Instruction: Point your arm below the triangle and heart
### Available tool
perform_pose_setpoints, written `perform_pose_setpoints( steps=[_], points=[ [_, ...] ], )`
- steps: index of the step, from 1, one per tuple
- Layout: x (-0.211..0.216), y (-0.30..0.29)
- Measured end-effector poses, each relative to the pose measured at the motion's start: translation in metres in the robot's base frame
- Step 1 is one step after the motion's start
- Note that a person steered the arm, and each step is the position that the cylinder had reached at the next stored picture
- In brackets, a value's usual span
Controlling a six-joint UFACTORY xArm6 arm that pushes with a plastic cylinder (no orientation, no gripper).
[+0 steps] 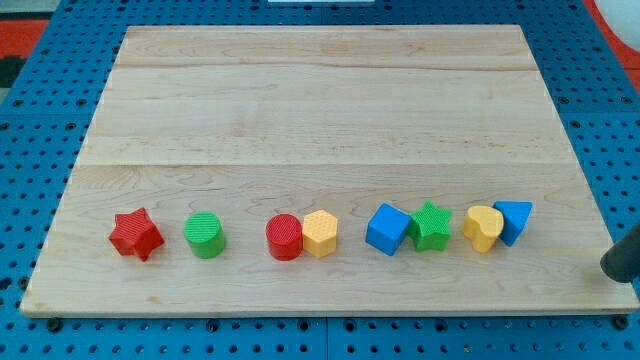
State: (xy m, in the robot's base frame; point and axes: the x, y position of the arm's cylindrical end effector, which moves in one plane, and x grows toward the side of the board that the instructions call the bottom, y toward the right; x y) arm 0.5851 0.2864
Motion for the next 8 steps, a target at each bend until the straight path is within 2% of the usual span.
perform_pose_setpoints(
  steps=[4, 6, 8],
  points=[
    [0.001, 0.0],
    [0.032, -0.004],
    [0.032, -0.005]
  ],
)
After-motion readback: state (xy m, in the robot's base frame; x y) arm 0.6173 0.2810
